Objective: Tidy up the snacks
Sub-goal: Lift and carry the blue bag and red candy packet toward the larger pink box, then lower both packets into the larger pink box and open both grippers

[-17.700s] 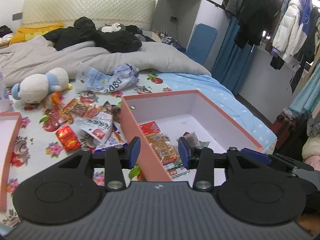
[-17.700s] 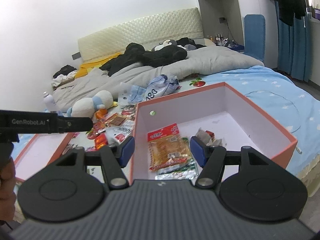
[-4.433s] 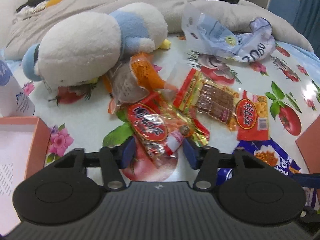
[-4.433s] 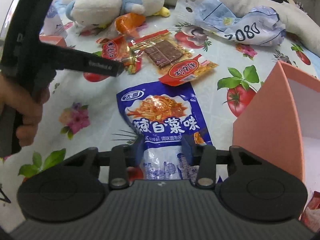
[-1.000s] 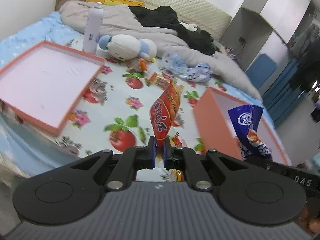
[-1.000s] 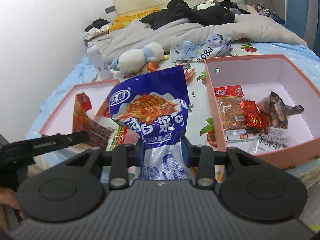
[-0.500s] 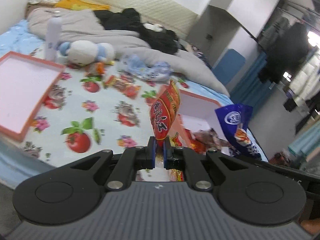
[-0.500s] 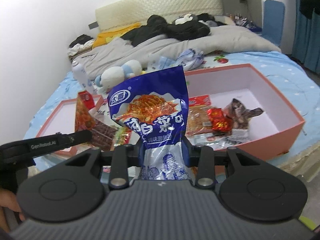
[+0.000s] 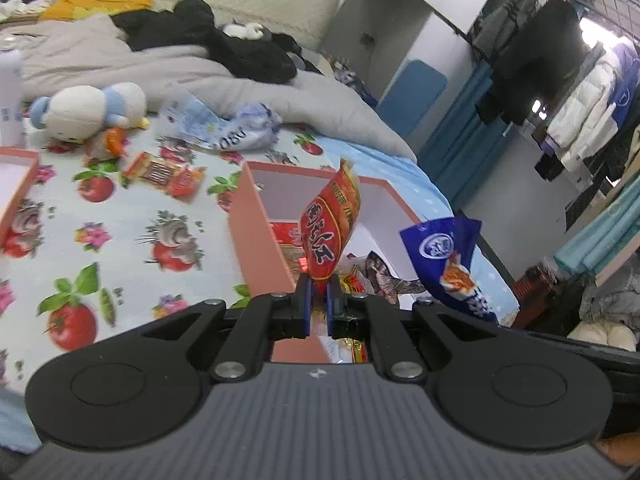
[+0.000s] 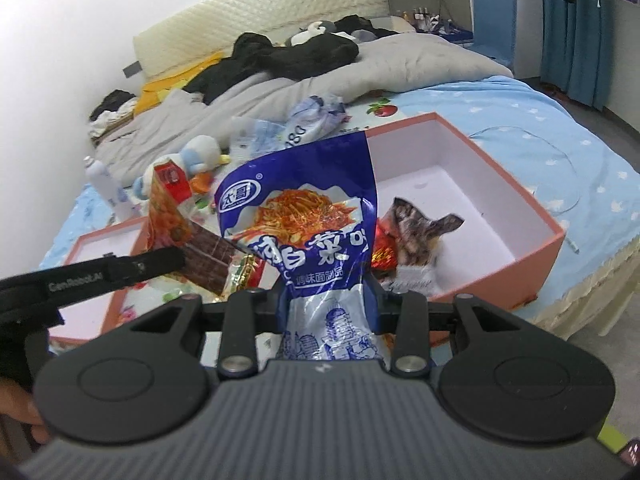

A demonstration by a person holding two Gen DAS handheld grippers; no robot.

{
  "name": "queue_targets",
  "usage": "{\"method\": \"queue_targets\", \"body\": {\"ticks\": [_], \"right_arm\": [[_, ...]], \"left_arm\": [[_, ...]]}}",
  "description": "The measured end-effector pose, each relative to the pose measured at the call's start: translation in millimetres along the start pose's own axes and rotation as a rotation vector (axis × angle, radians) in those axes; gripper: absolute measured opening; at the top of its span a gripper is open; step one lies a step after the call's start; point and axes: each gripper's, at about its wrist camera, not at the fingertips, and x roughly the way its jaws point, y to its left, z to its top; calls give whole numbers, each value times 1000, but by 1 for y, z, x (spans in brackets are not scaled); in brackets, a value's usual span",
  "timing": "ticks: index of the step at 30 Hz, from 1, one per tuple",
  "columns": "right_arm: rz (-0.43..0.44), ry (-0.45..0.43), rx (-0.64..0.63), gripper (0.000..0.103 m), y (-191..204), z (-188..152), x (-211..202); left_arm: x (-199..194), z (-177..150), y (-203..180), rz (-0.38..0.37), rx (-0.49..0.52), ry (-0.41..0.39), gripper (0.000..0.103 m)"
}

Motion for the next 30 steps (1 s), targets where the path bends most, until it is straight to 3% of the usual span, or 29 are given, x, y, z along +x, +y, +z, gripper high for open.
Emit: {"method": "queue_targets", "body": {"ticks": [8, 16, 24, 27, 29, 30], "right_arm": [[-22, 46, 55, 40, -38, 31, 56], [-102, 102, 59, 41, -79, 46, 109], [-126, 155, 95, 43, -101, 43, 139], [-132, 162, 114, 45, -106, 44, 140], [-118, 162, 125, 46, -108, 44, 138], [-112, 162, 127, 47, -109, 45, 138]], "left_arm": [[85, 33, -6, -30, -7, 88, 8], [161, 42, -11, -27, 22, 189, 8], [206, 42, -11, -27, 30, 253, 9], [210, 42, -11, -28, 23, 260, 19], [208, 42, -14, -18, 22, 265, 41], [206, 42, -16, -7, 35, 257, 46]]}}
